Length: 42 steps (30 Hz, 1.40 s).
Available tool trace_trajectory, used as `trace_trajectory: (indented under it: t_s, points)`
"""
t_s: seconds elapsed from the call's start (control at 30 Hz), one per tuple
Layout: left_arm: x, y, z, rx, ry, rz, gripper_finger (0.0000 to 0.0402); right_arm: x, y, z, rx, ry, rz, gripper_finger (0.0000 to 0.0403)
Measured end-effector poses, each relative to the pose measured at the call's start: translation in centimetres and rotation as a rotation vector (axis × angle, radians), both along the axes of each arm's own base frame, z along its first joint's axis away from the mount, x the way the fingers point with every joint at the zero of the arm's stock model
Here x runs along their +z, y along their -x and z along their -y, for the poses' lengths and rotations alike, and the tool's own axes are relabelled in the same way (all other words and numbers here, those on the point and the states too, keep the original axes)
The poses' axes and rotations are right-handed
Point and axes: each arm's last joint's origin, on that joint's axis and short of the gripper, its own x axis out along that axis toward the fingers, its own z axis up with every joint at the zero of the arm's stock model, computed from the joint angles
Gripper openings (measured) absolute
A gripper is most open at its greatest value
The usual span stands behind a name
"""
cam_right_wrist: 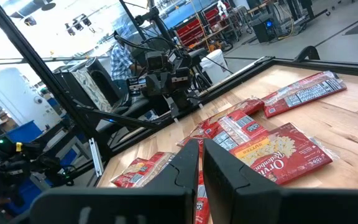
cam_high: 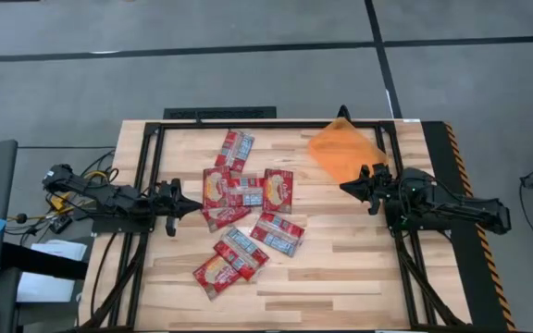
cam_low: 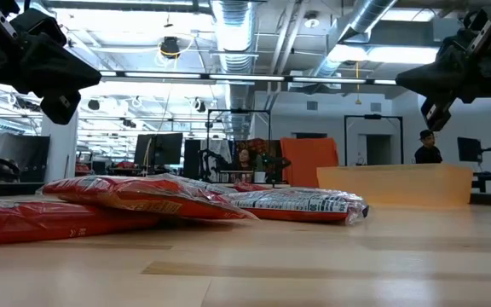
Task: Sort popcorn bags into baskets
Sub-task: Put the red popcorn bag into the orange bin
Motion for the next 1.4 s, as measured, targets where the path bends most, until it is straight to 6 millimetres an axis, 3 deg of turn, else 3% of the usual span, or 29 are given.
trace_trajectory:
  t_s: [0.1,0.33,0.57,0.8,0.9,1.07,1.17,1.27,1.4]
  points:
    - [0.0,0.0,-0.3,0.096,-0.166,-0.029,0.0000,0.0,0.0,0.0,0.000,0.000,0.000,0.0047]
    - [0.0,0.3,-1.1,0.353,-0.338,-0.110,0.0000,0.0,0.0,0.1,-0.036,0.110,-0.010,0.0047]
    - [-0.1,0.4,-1.2,0.416,-0.380,-0.143,0.0000,0.7,0.0,0.0,0.007,-0.328,0.103,0.0047]
    - [-0.1,0.4,-1.2,0.417,-0.387,-0.146,0.0000,2.1,0.3,-0.1,0.057,-0.482,0.253,0.0047]
    - [-0.1,0.4,-1.2,0.419,-0.381,-0.145,0.0000,3.0,0.5,-0.1,0.072,-0.467,0.320,0.0047]
    - [0.2,0.3,-1.1,0.378,-0.085,-0.011,0.0000,7.5,1.9,-0.2,-0.015,-0.327,0.467,0.0047]
    - [0.9,0.3,-1.2,0.381,0.132,0.118,0.0000,10.1,2.3,-0.2,-0.070,-0.226,0.452,0.0051]
    - [1.3,0.4,-1.3,0.386,0.294,0.207,0.0000,12.2,2.0,-0.1,-0.106,-0.156,0.326,0.0061]
    - [1.4,0.5,-1.4,0.428,0.469,0.282,0.0000,13.5,-0.1,0.1,-0.097,-0.090,0.060,0.0090]
